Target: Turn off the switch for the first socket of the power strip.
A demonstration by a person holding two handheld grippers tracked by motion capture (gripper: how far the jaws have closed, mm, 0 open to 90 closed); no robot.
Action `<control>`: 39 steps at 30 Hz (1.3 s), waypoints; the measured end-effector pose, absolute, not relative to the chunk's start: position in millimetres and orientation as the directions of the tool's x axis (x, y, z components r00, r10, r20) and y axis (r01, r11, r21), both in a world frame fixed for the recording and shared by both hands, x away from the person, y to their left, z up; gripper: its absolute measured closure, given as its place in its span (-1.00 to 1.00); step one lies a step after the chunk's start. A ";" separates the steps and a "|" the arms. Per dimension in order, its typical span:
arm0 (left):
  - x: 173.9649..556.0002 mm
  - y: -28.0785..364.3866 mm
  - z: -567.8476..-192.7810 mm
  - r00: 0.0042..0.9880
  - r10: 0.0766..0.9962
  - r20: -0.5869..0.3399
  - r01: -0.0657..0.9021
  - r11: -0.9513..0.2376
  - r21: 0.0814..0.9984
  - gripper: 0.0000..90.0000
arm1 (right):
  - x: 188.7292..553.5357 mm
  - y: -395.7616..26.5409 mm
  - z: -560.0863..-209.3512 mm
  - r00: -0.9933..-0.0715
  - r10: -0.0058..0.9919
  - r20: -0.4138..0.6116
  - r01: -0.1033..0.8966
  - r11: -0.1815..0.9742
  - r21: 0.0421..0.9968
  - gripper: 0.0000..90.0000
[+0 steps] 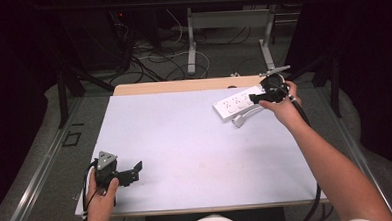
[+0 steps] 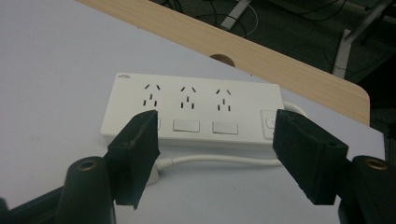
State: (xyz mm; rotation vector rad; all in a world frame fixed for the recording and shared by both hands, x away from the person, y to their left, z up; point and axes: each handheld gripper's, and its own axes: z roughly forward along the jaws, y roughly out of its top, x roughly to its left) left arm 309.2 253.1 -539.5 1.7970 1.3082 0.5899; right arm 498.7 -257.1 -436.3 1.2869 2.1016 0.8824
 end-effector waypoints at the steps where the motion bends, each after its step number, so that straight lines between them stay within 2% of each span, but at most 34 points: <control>1: 309.2 253.0 -539.5 0.351 0.932 -0.091 0.548 -0.126 0.827 -1.00 | 500.4 -257.0 -436.6 -0.415 0.905 -0.090 0.570 0.336 0.750 -0.32; 19: 309.0 253.9 -539.4 0.356 0.930 -0.090 0.548 -0.130 0.826 -1.00 | 529.0 -263.4 -451.5 -0.346 0.937 -0.050 0.598 0.262 0.757 -0.27; 39: 308.5 254.2 -539.9 0.361 0.928 -0.091 0.550 -0.133 0.825 -1.00 | 545.5 -261.8 -467.3 -0.289 0.957 -0.023 0.635 0.210 0.743 0.00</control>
